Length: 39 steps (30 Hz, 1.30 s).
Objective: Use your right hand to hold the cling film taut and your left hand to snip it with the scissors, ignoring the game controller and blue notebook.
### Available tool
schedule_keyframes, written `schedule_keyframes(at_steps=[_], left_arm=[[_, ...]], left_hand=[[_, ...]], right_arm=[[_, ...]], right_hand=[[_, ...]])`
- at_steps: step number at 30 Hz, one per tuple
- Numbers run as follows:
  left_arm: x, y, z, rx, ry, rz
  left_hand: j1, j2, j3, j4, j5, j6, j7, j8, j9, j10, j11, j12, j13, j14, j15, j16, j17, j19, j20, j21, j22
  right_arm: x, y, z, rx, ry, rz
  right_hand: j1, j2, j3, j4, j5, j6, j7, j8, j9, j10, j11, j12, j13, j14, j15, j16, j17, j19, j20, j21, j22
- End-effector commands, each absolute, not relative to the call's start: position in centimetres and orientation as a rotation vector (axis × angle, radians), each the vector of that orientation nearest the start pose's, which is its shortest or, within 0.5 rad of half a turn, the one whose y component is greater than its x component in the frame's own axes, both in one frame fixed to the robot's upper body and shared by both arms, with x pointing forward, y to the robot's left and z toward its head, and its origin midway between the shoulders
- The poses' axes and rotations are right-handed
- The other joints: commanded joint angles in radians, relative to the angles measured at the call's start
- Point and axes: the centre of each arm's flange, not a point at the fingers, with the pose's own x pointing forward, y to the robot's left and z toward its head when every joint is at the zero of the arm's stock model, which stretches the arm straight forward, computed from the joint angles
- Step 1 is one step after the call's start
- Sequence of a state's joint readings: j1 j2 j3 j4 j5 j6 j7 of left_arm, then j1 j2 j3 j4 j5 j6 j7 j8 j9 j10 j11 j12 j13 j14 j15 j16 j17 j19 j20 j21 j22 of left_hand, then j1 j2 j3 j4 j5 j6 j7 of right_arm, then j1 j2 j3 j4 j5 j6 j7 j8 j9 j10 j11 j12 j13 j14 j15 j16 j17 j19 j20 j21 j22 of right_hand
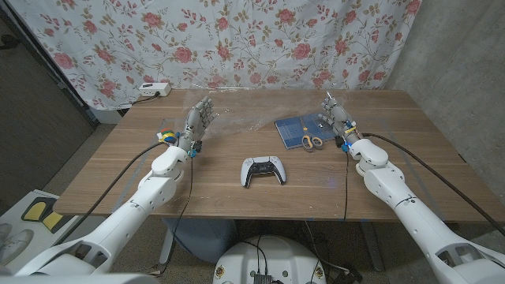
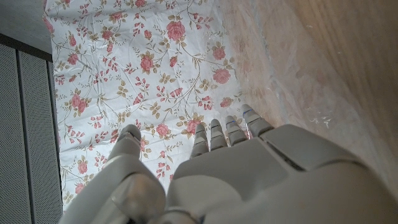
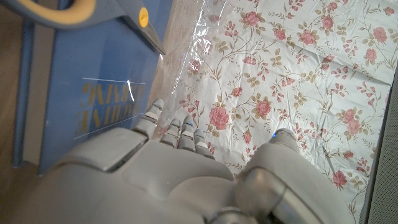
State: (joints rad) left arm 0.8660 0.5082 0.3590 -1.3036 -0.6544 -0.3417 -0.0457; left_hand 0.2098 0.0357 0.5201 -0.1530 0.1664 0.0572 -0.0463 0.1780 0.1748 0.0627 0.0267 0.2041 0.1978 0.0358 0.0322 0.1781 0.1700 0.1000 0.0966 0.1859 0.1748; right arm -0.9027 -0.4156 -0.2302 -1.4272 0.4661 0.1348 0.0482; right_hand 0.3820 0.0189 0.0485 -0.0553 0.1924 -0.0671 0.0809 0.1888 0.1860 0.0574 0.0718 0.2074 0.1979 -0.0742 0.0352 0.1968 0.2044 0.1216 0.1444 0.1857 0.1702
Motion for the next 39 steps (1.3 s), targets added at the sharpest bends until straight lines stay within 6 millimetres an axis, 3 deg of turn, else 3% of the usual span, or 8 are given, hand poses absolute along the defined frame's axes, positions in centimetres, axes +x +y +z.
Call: schedule_keyframes(at_steps=[1, 10, 12, 18, 26, 39], left_arm=[[64.3, 27.8, -3.5, -0.073, -0.640, -0.256], [63.1, 26.9, -4.1, -0.036, -0.651, -0.204], [63.0, 26.9, -4.2, -0.036, -0.650, -0.202], [63.1, 27.4, -4.0, -0.061, -0.648, -0.209], [63.1, 28.2, -4.1, -0.054, -0.636, -0.214], [62.7, 28.9, -4.9, -0.044, -0.613, -0.186]], left_hand=[[0.011, 0.002, 0.002, 0.002, 0.006, 0.010, 0.001, 0.006, 0.002, 0.010, -0.002, 0.009, 0.002, -0.001, 0.005, 0.004, 0.005, 0.007, 0.000, 0.007, 0.001], [0.012, 0.003, 0.002, 0.002, 0.006, 0.011, 0.002, 0.006, 0.002, 0.012, -0.003, 0.010, 0.002, -0.001, 0.006, 0.004, 0.005, 0.007, -0.001, 0.007, 0.001], [0.012, 0.003, 0.002, 0.002, 0.006, 0.011, 0.001, 0.006, 0.002, 0.012, -0.003, 0.010, 0.002, -0.002, 0.006, 0.004, 0.005, 0.007, -0.001, 0.007, 0.001], [0.012, 0.003, 0.001, 0.002, 0.006, 0.012, 0.001, 0.007, 0.002, 0.013, -0.006, 0.010, 0.002, -0.002, 0.006, 0.004, 0.005, 0.007, 0.000, 0.007, 0.001], [0.013, 0.003, 0.000, 0.002, 0.006, 0.015, 0.001, 0.007, 0.002, 0.015, -0.003, 0.011, 0.002, -0.003, 0.005, 0.003, 0.005, 0.006, -0.001, 0.007, 0.001], [0.014, 0.003, 0.000, 0.002, 0.006, 0.017, 0.001, 0.008, 0.002, 0.014, -0.003, 0.011, 0.002, -0.004, 0.006, 0.003, 0.005, 0.005, -0.001, 0.007, 0.001]], right_arm=[[63.0, -27.8, -1.0, -0.147, -0.563, 0.149], [62.3, -27.9, -1.0, -0.216, -0.556, 0.123], [62.2, -27.8, -1.1, -0.225, -0.550, 0.113], [61.2, -27.6, -1.2, -0.267, -0.550, 0.051], [60.2, -27.2, -1.4, -0.304, -0.555, 0.001], [59.3, -26.7, -1.7, -0.363, -0.538, -0.054]], right_hand=[[0.012, 0.005, -0.001, -0.009, 0.003, -0.015, 0.006, 0.000, 0.004, -0.012, 0.008, -0.002, 0.007, -0.037, 0.013, -0.006, 0.005, -0.029, -0.005, -0.007, 0.003], [0.014, 0.006, -0.001, -0.012, 0.002, -0.022, 0.008, 0.000, 0.005, -0.011, 0.008, 0.000, 0.009, -0.036, 0.013, 0.000, 0.006, -0.031, -0.002, -0.003, 0.003], [0.013, 0.005, -0.002, -0.013, 0.001, -0.023, 0.009, 0.002, 0.005, -0.009, 0.010, 0.002, 0.011, -0.058, 0.017, -0.005, 0.007, -0.058, 0.001, -0.010, 0.003], [0.018, 0.008, 0.000, -0.016, 0.001, -0.022, 0.009, 0.004, 0.005, 0.006, 0.003, 0.009, 0.013, -0.064, 0.016, -0.005, 0.007, -0.064, 0.001, -0.009, 0.003], [0.028, 0.011, 0.004, -0.024, 0.001, -0.021, 0.002, 0.007, 0.006, 0.025, 0.000, 0.018, 0.020, -0.045, 0.014, 0.007, 0.008, -0.047, 0.006, 0.002, 0.003], [0.016, 0.010, -0.001, -0.025, -0.002, -0.001, -0.004, 0.018, 0.008, 0.091, 0.000, 0.051, 0.046, 0.026, 0.030, 0.045, 0.021, 0.030, 0.009, 0.031, 0.009]])
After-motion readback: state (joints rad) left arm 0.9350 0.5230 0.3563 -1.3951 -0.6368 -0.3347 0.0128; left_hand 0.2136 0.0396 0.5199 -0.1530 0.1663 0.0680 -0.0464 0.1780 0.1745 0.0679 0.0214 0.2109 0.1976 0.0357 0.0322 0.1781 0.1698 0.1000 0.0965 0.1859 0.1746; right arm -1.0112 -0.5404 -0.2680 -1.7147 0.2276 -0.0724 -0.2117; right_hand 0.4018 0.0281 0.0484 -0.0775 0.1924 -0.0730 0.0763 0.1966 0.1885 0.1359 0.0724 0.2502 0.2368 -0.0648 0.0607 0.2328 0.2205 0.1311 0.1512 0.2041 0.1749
